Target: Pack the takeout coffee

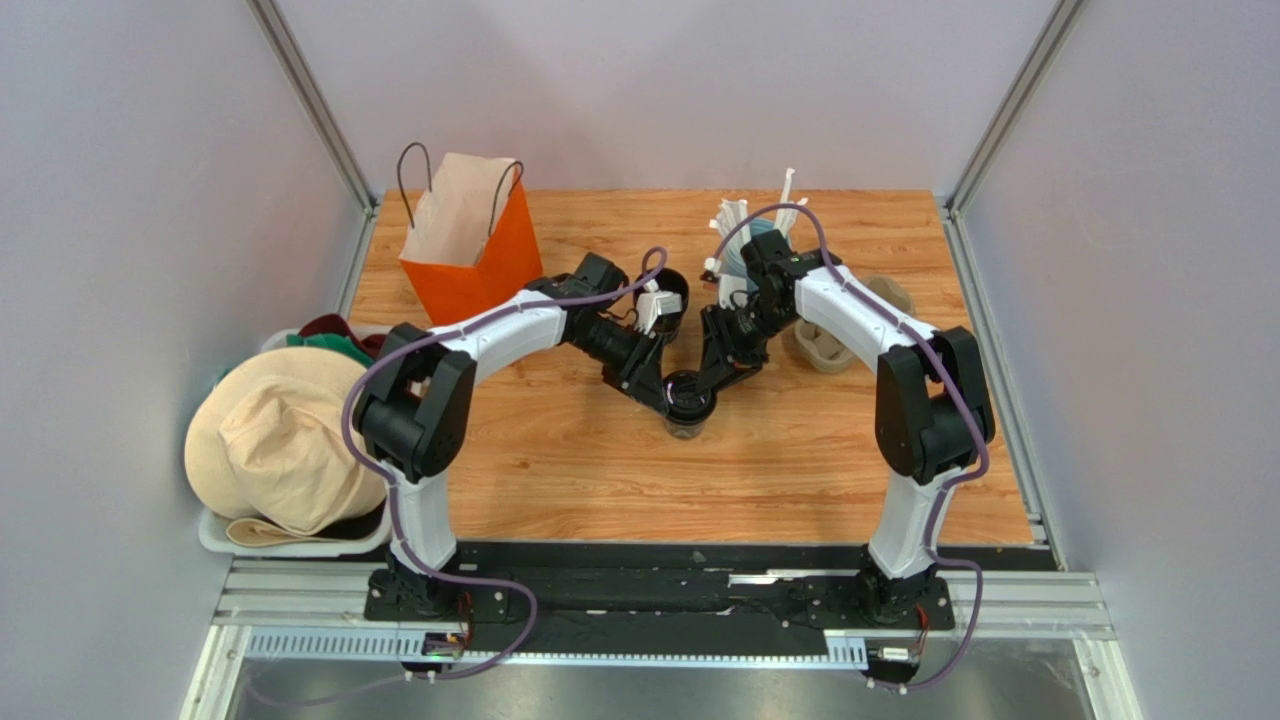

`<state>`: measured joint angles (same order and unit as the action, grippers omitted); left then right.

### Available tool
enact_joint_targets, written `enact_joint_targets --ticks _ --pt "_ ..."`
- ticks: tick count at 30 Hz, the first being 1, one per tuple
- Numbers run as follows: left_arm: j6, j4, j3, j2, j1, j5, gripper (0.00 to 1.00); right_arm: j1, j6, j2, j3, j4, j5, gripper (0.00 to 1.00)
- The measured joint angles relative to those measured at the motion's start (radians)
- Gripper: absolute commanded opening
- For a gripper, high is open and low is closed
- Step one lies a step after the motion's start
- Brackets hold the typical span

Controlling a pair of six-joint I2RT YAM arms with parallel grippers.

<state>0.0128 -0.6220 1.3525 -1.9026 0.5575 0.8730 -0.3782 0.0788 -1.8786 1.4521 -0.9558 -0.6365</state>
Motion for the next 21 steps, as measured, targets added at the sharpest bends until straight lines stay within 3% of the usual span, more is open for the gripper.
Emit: enact_joint_targets --ticks 15,21 --pt "0.002 -0.123 0.099 -0.085 0.008 0.01 0.3 0.002 0.0 0.0 0.0 -0.004 0.014 0.04" --pt "0.001 -0.146 0.116 -0.094 0.008 0.016 0.35 0.002 0.0 0.001 0.0 -0.005 0.018 0.04"
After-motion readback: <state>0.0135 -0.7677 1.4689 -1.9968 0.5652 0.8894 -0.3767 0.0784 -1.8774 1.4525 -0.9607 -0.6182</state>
